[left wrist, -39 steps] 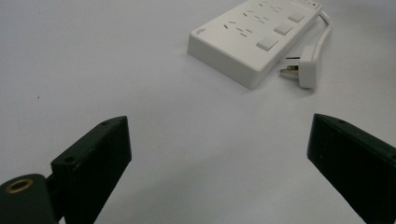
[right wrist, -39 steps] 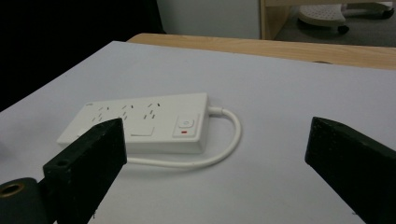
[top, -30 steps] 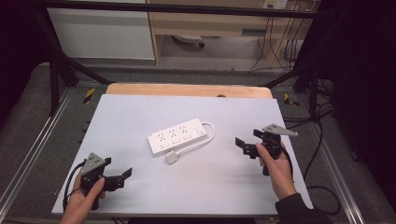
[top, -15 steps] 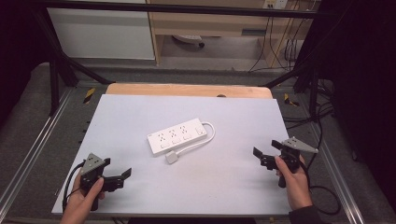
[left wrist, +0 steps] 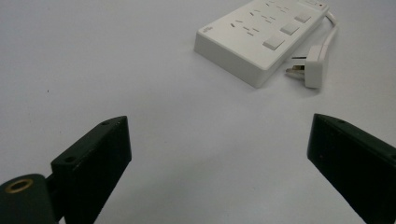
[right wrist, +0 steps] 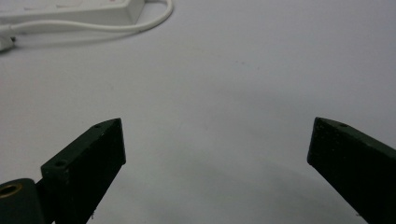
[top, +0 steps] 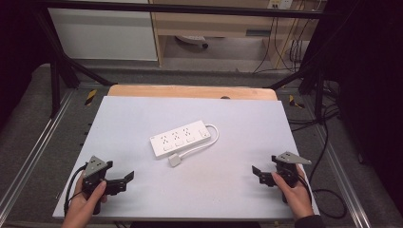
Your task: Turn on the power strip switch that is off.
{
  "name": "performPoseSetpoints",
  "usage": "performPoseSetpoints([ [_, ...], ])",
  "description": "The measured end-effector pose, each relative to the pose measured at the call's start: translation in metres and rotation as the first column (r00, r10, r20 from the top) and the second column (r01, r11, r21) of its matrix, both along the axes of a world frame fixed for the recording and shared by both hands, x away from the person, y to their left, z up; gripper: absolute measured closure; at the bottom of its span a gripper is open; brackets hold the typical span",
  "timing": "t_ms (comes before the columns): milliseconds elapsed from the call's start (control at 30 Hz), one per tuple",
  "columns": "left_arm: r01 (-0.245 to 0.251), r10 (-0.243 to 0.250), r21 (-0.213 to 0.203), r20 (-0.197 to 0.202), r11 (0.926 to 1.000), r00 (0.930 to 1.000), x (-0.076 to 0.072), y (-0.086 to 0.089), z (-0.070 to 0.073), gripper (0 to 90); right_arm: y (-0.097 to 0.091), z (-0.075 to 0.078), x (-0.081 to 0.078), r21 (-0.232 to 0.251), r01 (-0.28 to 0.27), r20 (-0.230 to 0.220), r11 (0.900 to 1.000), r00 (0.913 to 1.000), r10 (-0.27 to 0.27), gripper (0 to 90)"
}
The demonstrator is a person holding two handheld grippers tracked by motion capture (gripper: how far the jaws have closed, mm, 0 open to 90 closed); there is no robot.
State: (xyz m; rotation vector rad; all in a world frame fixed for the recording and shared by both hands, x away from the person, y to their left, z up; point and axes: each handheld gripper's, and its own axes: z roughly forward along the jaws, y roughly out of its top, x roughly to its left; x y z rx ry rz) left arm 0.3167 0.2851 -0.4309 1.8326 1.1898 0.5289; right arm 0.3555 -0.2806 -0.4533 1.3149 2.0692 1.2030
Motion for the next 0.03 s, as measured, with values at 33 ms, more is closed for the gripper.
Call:
performPoseSetpoints([
  [33, 0.0, 0.0, -0.002, 0.0, 1.0, 1.0, 0.0002, -0.0002, -0.0001, 6.4, 0.0024, -0.0017, 0.0014, -0.016, -0.005, -0.008, 0.9999, 1.0, 0.005, 4.5],
])
